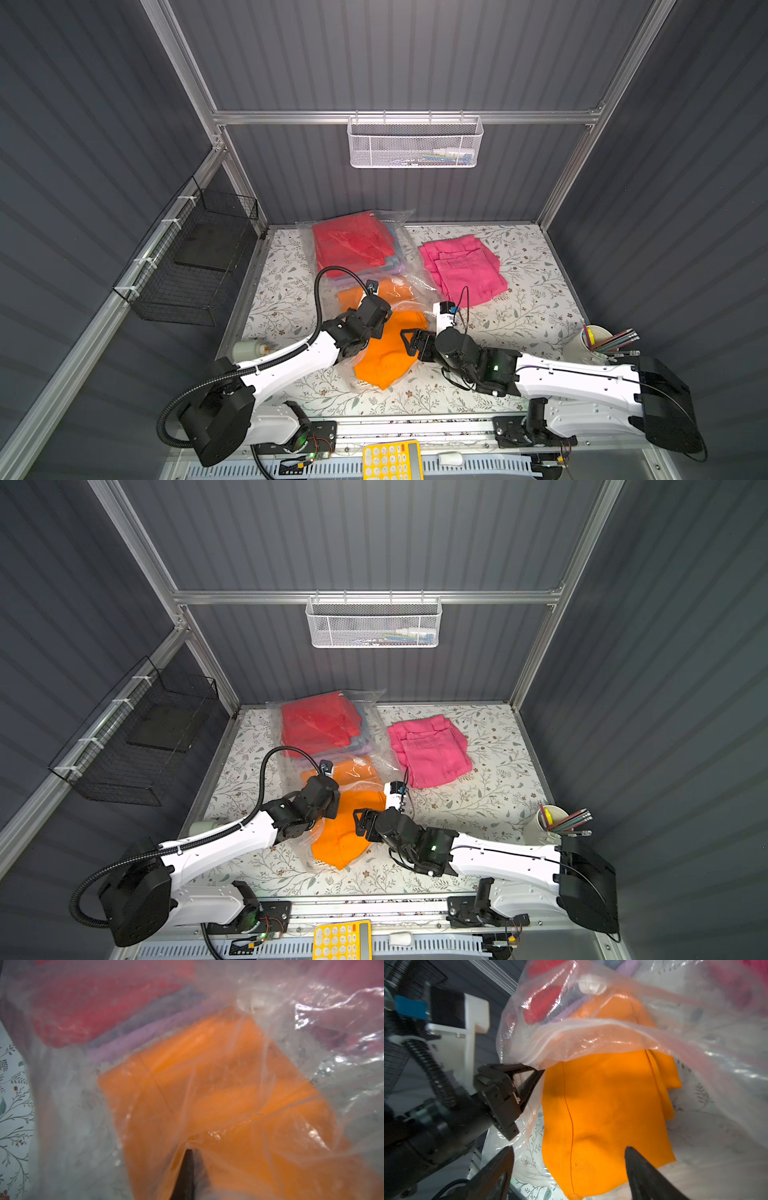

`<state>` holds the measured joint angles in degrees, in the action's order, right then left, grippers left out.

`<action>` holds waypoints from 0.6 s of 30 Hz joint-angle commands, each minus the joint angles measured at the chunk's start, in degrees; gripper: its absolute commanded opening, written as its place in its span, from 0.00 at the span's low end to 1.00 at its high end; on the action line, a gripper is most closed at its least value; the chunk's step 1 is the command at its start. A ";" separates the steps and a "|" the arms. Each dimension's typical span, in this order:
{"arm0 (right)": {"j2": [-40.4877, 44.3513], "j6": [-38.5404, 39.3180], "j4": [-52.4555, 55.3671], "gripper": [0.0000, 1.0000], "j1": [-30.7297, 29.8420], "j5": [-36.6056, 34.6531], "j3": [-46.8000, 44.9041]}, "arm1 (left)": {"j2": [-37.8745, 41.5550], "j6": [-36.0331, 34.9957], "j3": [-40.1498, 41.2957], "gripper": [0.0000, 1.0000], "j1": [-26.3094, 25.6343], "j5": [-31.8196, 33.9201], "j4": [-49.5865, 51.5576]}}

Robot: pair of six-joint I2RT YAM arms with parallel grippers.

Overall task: Take the trousers out of the vacuum bag
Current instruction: Take out the trousers from the vacuum bag.

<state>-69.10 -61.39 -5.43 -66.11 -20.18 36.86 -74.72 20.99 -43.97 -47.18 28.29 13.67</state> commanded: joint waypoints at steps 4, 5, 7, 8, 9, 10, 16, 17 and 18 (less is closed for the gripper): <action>-4.38 -8.04 -3.35 0.83 4.51 6.25 -2.15 | 0.10 -1.04 -1.37 0.00 0.34 -1.72 -2.03; -5.01 -8.69 -3.31 0.83 5.05 6.31 -2.42 | 0.01 -1.04 -1.48 0.00 0.33 -1.80 -2.13; -6.54 -9.97 -3.19 0.83 6.05 6.68 -2.91 | -0.40 -1.00 -1.94 0.00 0.33 -2.33 -2.25; -6.96 -10.87 -3.26 0.82 6.48 7.00 -3.27 | -0.56 -1.04 -2.11 0.00 0.40 -2.68 -2.31; -7.33 -12.28 -3.13 0.82 7.02 7.28 -3.97 | -0.68 -0.93 -2.32 0.00 0.34 -3.07 -2.18; -7.34 -13.86 -2.09 0.82 7.35 6.96 -4.38 | -0.78 -0.81 -2.40 0.00 0.33 -3.41 -2.22; -6.53 -18.45 1.59 0.83 8.11 4.58 -6.84 | -0.26 0.01 -1.77 0.00 0.37 -4.46 -2.38; -6.61 -18.61 1.60 0.83 8.11 4.77 -6.74 | -0.18 0.08 -1.69 0.00 0.35 -4.71 -2.54; -6.66 -18.09 1.46 0.82 8.10 5.01 -6.57 | -0.24 0.11 -1.69 0.00 0.38 -4.97 -2.59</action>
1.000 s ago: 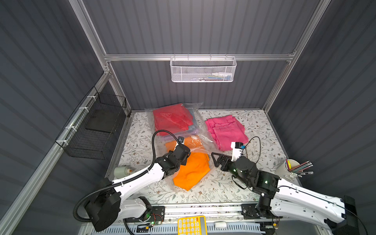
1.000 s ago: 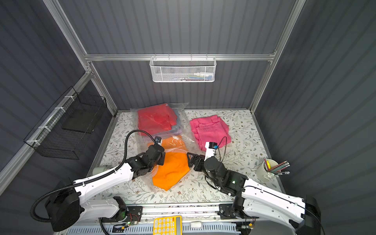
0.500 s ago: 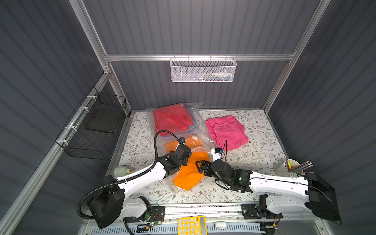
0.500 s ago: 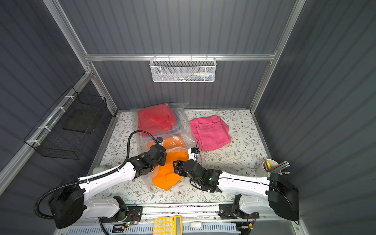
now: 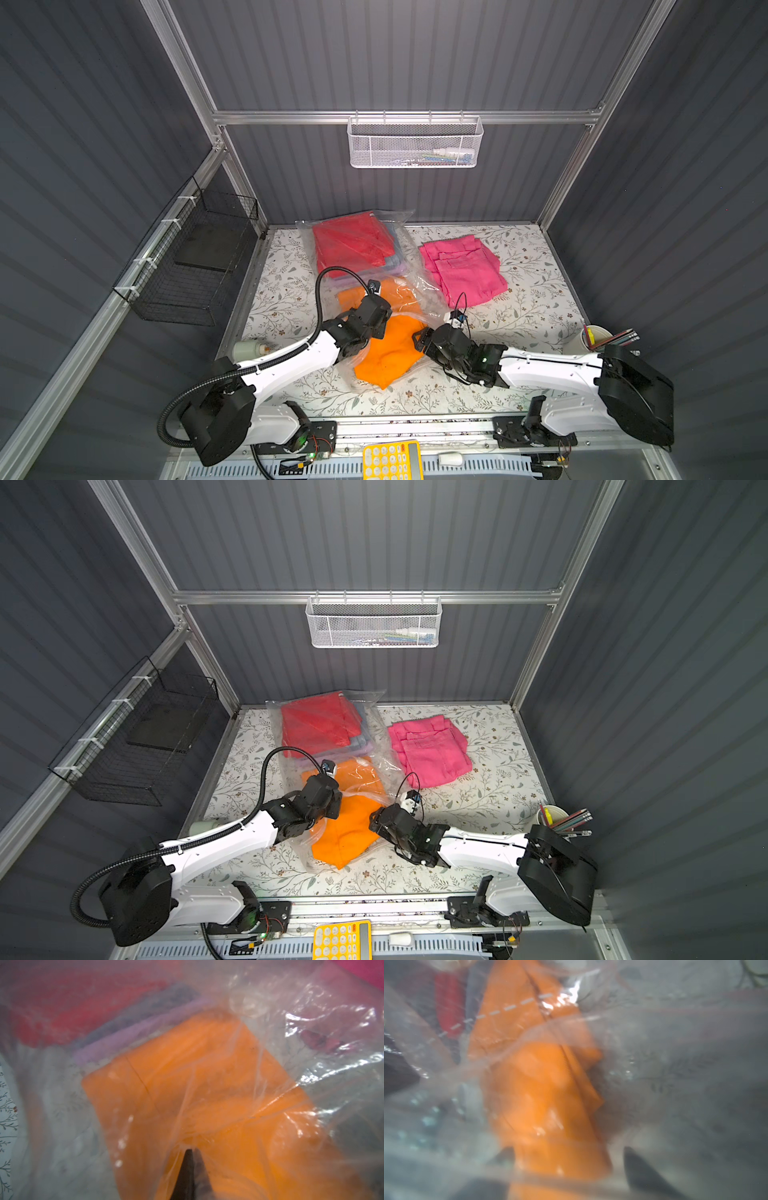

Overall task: Take the trousers out of the vacuum bag
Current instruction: Take out the trousers from the vacuum bag.

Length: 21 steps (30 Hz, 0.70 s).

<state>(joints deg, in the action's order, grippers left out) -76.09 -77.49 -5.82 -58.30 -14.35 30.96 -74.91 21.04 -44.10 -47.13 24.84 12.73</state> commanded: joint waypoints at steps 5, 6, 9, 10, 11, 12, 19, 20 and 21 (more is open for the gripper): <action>1.55 -0.14 3.49 0.81 -1.79 -1.74 2.76 | -0.49 -0.03 -1.61 0.00 0.36 -2.25 -1.57; 1.74 -0.09 4.11 0.81 -2.34 -2.07 3.55 | -0.50 -0.09 -1.64 0.00 0.34 -2.25 -1.65; 1.43 -0.75 4.35 0.81 -3.33 -2.03 4.77 | -0.36 -0.20 -1.54 0.00 0.30 -2.52 -1.76; 1.23 -1.26 4.12 0.81 -3.55 -1.79 4.95 | -0.23 -0.21 -1.33 0.00 0.29 -2.60 -1.80; 0.81 -1.62 3.91 0.81 -3.66 -1.63 5.06 | -0.11 -0.20 -1.34 0.00 0.29 -2.59 -1.84; 0.23 -2.01 3.75 0.81 -3.86 -1.31 5.22 | 0.01 -0.27 -1.28 0.00 0.31 -2.59 -1.82; -3.15 -7.72 5.32 0.85 -3.50 0.59 4.59 | 0.60 -0.33 -0.99 0.00 0.29 -2.45 -1.83; -3.45 -8.44 5.10 0.85 -3.18 1.03 4.26 | 0.65 -0.34 -1.01 0.00 0.36 -2.52 -1.88; -3.94 -9.00 4.37 0.85 -2.84 1.77 3.73 | 0.65 -0.37 -1.04 0.00 0.37 -2.52 -1.85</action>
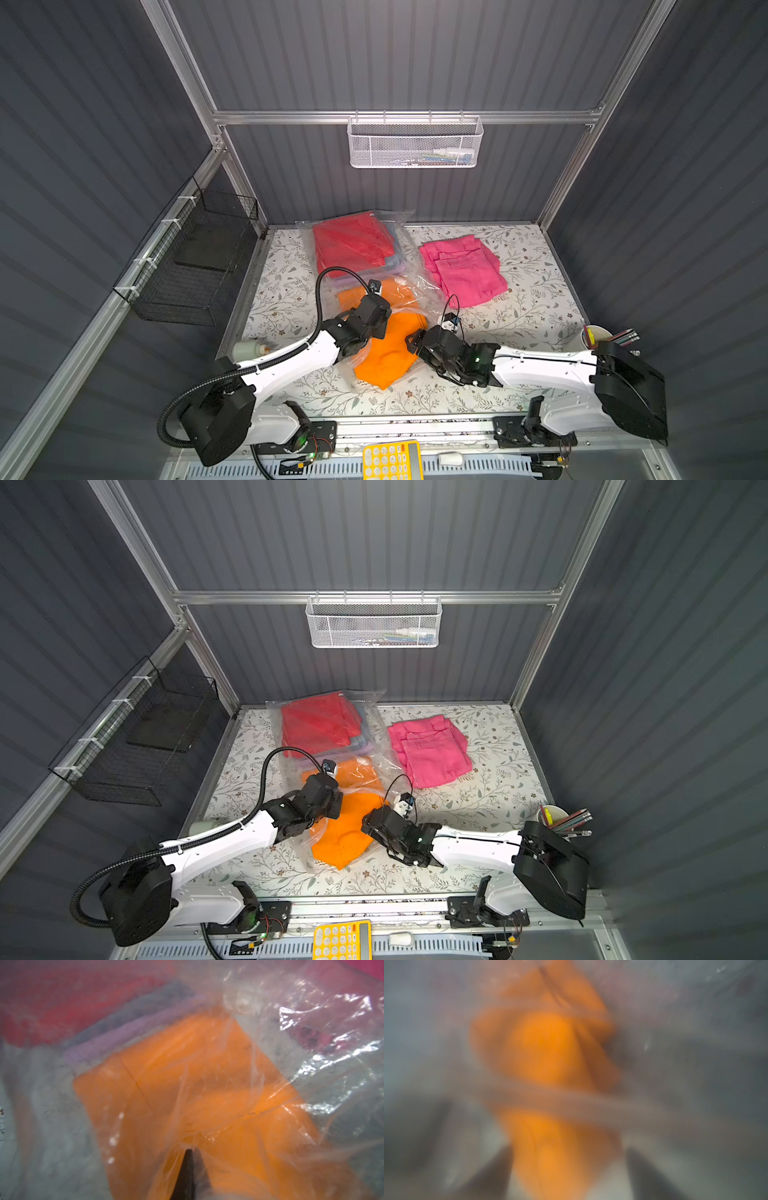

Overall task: Take the trousers out of the vacuum bag
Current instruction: Take out the trousers from the vacuum bag.

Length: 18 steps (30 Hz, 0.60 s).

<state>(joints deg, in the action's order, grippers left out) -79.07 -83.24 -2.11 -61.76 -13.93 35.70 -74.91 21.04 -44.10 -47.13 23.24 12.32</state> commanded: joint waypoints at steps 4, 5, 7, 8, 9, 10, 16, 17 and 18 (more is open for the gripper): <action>-3.07 -3.74 -4.85 0.83 1.98 3.59 -2.93 | 0.48 -0.48 -1.28 0.00 0.29 -0.92 -1.48; -3.40 -3.47 -6.06 0.82 2.07 3.45 -3.09 | 0.49 -0.56 -1.40 0.00 0.29 -0.86 -1.34; -4.47 -2.01 -7.66 0.80 2.08 2.82 -2.58 | 0.38 -0.58 -1.49 0.00 0.36 -0.84 -1.33; -4.85 -1.70 -7.59 0.78 2.17 2.71 -2.12 | 0.38 -0.64 -1.46 0.00 0.29 -0.83 -1.23; -5.64 -1.29 -7.87 0.76 2.38 2.76 -1.58 | 0.37 -0.56 -1.50 0.00 0.36 -0.82 -1.20; -6.49 -1.05 -9.01 0.74 2.69 3.14 -1.23 | 0.38 -0.56 -1.49 0.00 0.31 -0.83 -1.27; -11.49 -1.62 -13.04 0.74 4.48 5.76 -0.18 | 0.39 -0.59 -1.83 0.00 0.29 -0.57 -0.73; -12.23 -1.74 -14.17 0.74 4.92 6.19 -0.21 | 0.38 -0.57 -1.94 0.00 0.29 -0.56 -0.56; -12.80 -1.73 -15.07 0.74 5.26 6.45 -0.50 | 0.45 -0.56 -2.00 0.00 0.30 -0.44 -0.54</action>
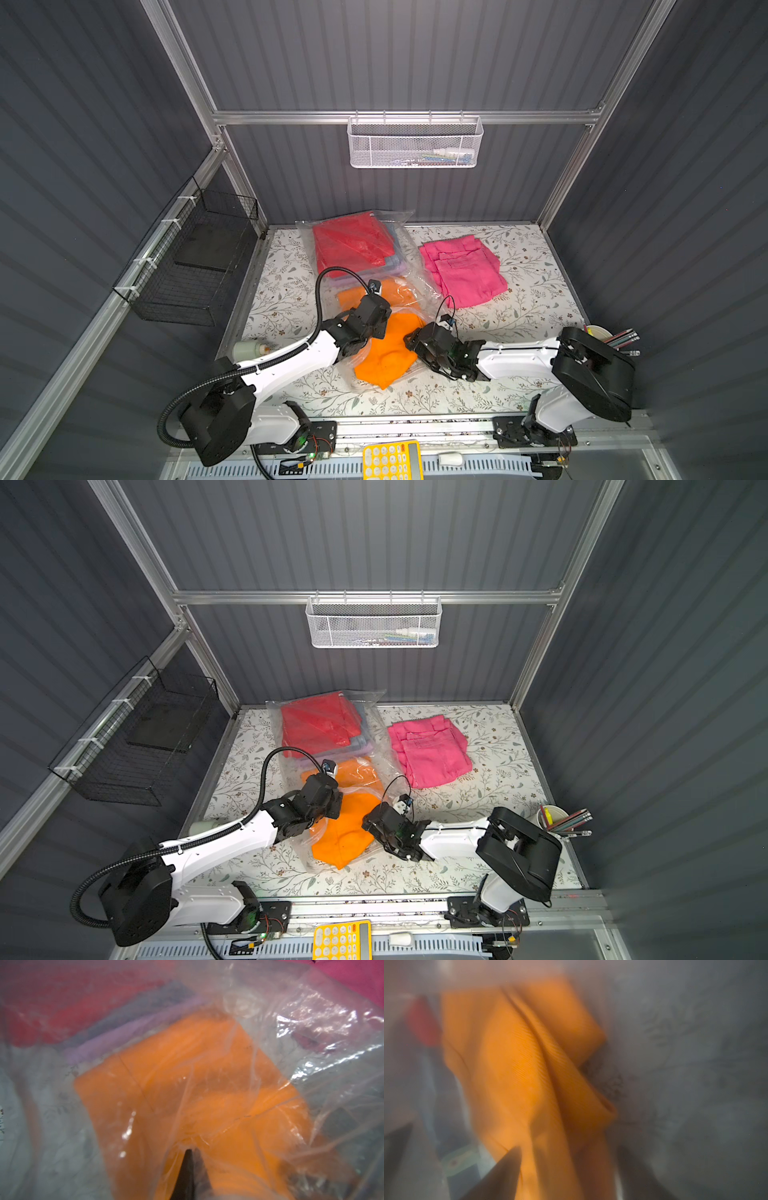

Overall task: Take the trousers out of the vacuum bag
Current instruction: Take out the trousers from the vacuum bag.

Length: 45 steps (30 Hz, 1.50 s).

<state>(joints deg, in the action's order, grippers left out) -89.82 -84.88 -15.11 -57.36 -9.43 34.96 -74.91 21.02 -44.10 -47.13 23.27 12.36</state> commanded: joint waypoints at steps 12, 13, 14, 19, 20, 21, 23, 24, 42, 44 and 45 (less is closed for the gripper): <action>-3.41 4.77 -5.13 0.44 2.91 0.89 2.91 | 1.30 0.03 -1.96 0.00 0.35 -0.15 0.40; -3.49 4.94 -5.42 0.40 3.17 0.99 2.84 | 1.34 0.10 -1.90 0.00 0.31 -0.15 0.39; -3.50 5.20 -5.83 0.34 3.44 1.08 2.79 | 1.41 0.17 -1.80 0.00 0.29 -0.15 0.47; -2.84 7.15 -6.16 0.16 4.53 1.43 3.20 | 1.53 0.34 -1.56 0.00 0.29 0.03 0.31; -2.54 7.64 -6.17 0.13 4.79 1.49 3.30 | 1.53 0.34 -1.55 0.00 0.29 0.10 0.34; -2.20 8.06 -6.08 0.10 5.04 1.60 3.45 | 1.53 0.35 -1.65 0.00 0.29 0.11 0.31; -1.23 8.87 -5.90 0.04 5.24 1.78 3.49 | 1.44 0.34 -1.67 0.00 0.32 0.37 0.33; -0.47 9.29 -5.70 0.00 5.35 1.86 3.45 | 1.43 0.34 -1.69 0.00 0.30 0.36 0.30; 6.47 6.74 0.11 0.11 5.51 5.74 -2.52 | 0.60 0.87 -2.65 0.00 0.29 0.03 0.30; 5.06 5.51 -1.21 0.28 5.51 6.40 -2.90 | 0.57 0.87 -2.80 0.00 0.29 -0.15 0.47; 4.76 5.03 -2.49 0.40 5.47 6.78 -3.33 | 0.65 0.88 -2.84 0.00 0.29 -0.15 0.62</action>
<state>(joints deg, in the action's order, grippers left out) -84.07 -78.48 -16.27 -52.03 -3.81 32.80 -74.85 21.26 -44.75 -47.13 23.31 12.75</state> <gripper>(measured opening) 0.328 0.046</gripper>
